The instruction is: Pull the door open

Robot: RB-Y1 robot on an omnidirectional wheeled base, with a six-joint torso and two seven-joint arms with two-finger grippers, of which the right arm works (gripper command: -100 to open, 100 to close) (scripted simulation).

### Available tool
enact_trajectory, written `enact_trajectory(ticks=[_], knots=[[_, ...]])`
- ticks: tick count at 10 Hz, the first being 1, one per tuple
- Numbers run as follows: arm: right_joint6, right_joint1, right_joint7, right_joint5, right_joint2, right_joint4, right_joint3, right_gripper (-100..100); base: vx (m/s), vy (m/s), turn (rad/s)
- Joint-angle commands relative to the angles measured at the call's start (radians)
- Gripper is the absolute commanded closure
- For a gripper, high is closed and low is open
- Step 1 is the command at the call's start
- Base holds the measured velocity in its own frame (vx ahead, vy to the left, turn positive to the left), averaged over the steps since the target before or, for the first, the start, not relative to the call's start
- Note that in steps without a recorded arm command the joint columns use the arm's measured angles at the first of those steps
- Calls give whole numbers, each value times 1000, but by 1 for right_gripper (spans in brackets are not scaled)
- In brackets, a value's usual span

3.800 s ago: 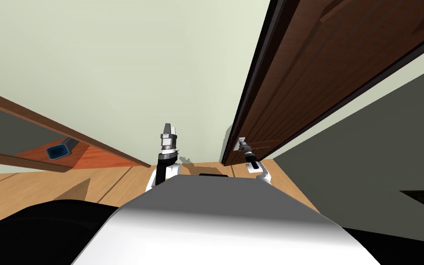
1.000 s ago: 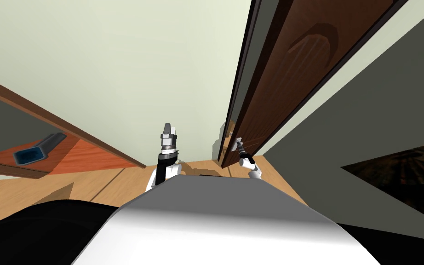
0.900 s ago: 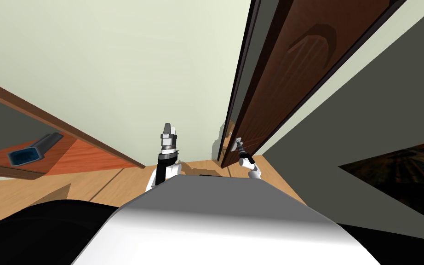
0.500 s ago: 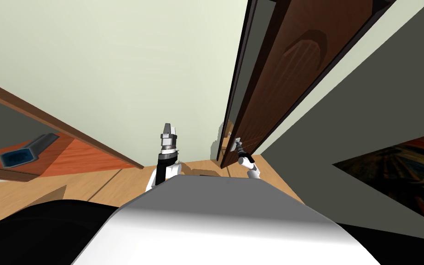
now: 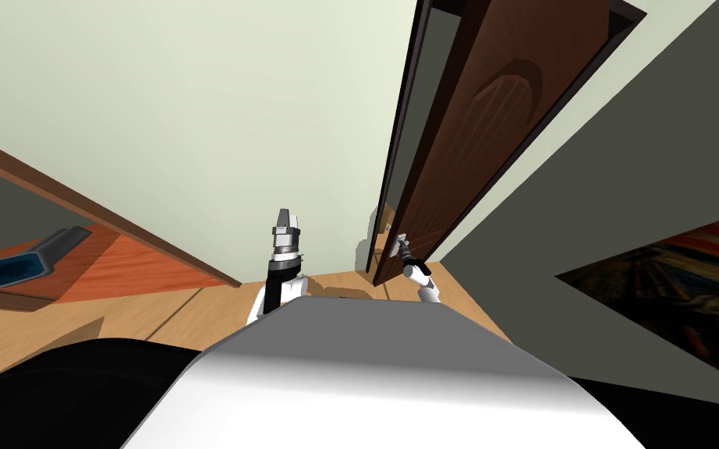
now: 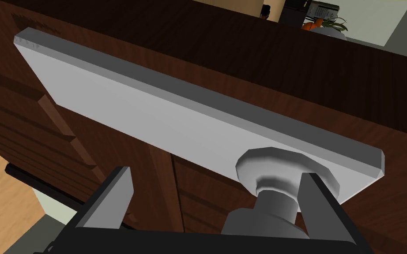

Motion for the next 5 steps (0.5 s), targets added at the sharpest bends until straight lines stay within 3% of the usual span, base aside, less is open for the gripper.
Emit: enact_trajectory(ticks=[1, 5], knots=[[13, 13, -8, -45, -13, 15, -29, 100, -22, -23, 10], [13, 13, -8, -45, -13, 15, -29, 100, -5, 1, -3]])
